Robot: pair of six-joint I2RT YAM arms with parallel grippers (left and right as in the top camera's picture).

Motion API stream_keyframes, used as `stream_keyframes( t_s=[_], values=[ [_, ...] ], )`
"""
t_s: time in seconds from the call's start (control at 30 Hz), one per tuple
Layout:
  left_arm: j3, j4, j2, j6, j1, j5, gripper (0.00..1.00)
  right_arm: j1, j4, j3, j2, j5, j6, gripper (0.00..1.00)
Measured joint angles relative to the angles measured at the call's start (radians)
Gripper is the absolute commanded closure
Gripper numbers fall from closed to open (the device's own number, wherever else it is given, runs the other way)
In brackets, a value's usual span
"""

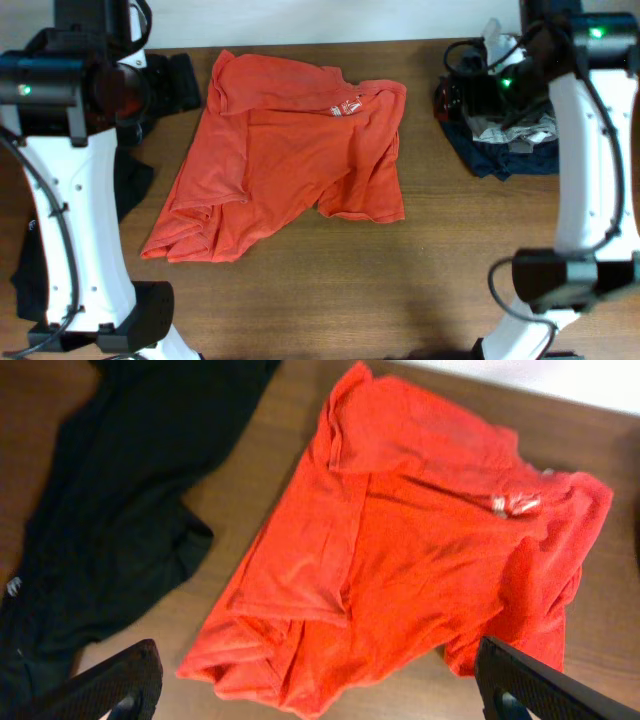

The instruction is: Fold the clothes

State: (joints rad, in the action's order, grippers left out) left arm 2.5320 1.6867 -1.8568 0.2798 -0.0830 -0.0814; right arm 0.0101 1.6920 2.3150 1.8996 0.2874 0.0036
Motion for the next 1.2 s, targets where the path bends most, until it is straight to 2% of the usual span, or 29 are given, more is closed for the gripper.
stream_keyframes(
  t_s=[0.2,0.37,0.57,0.83,1.0,1.2],
  values=[
    [-0.209,-0.001,0.021,0.027,-0.032,0.002,0.01,-0.055,0.001,-0.185,-0.133,-0.030,0.019,0.01],
    [-0.486,-0.016,0.063,0.123,-0.039,-0.074,0.01,-0.083,-0.058,-0.360,-0.178,-0.040,0.024,0.01],
    [-0.772,-0.187,0.100,0.189,-0.039,-0.121,0.01,-0.084,-0.116,-0.449,-0.178,-0.044,0.027,0.01],
    [-1.130,-0.458,0.105,0.212,-0.039,-0.132,0.01,-0.084,-0.123,-0.512,-0.179,-0.044,0.027,0.01],
    [-1.264,-0.558,0.105,0.220,-0.039,-0.109,0.01,-0.084,-0.146,-0.566,-0.179,-0.043,0.038,0.01],
    [-1.321,-0.638,0.105,0.219,-0.018,-0.080,0.01,-0.084,-0.226,-0.636,-0.179,-0.007,0.051,0.01]
  ],
)
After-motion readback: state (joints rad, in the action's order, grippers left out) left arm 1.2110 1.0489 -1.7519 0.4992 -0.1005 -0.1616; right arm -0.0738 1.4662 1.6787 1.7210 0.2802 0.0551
